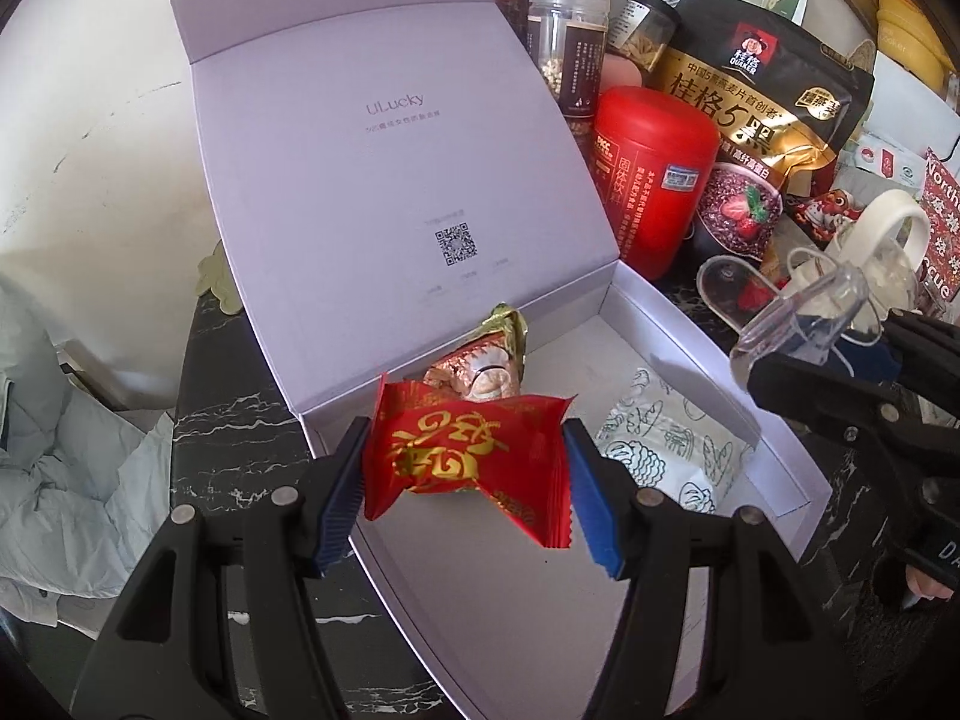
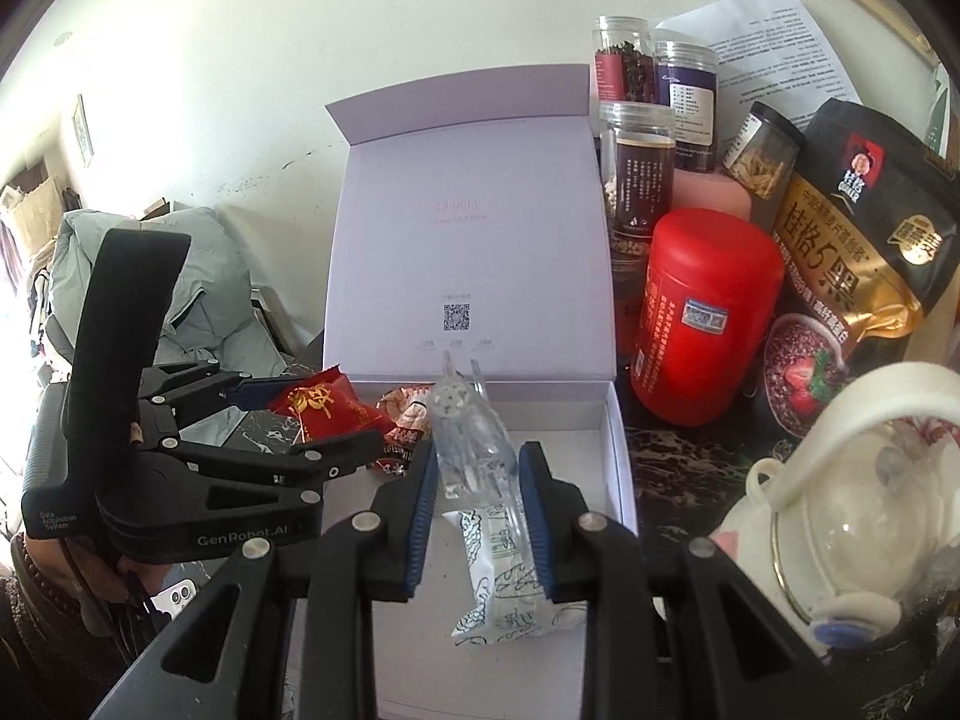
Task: Organize objects
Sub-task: 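Lift both held items and carry them over the lavender box, then lower both items into the lavender box and open both tools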
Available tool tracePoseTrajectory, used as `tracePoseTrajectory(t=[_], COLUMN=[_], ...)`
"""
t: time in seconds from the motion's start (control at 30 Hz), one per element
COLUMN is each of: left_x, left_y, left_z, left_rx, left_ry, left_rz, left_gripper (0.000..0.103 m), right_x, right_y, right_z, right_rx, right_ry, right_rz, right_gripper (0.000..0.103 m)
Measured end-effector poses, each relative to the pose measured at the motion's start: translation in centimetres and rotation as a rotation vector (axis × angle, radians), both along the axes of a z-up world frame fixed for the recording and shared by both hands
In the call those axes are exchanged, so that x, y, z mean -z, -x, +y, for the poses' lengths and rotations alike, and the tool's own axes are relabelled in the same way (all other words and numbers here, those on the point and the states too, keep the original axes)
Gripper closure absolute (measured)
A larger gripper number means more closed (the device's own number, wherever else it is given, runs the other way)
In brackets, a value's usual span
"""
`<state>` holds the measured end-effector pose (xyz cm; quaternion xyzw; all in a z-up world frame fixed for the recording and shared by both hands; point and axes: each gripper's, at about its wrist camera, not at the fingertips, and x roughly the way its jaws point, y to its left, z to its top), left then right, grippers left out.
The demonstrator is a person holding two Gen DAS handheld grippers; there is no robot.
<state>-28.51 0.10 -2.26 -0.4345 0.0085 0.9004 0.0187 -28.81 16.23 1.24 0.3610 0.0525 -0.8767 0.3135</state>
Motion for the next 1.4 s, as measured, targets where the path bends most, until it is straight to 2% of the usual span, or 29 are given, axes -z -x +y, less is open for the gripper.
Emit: tracePoseTrajectory(t=[0.2, 0.7, 1.1, 1.4], left_x=[1.0, 3.1, 3.1, 2.4], left_y=[0.6, 1.6, 1.6, 1.1], left_z=[-0.2, -0.5, -0.3, -0.1], left_rx=[-0.005, 0.003, 0.010, 0.010], left_ry=[0.013, 0.035, 0.026, 0.037], left_rz=[-0.002, -0.041, -0.038, -0.020], left_gripper=[0.042, 0.042, 0.042, 0.039], right_x=[2.0, 4.5, 4.1, 3.5], right_y=[1.0, 1.7, 1.5, 0.0], right_z=[-0.3, -1.6, -1.3, -0.6], right_rx=[-0.003, -0.028, -0.005, 0.008], right_ry=[0.005, -0.001, -0.023, -0.062], right_rz=[-0.046, -0.065, -0.062, -0.038], right_gripper=[0.075, 0.075, 0.075, 0.057])
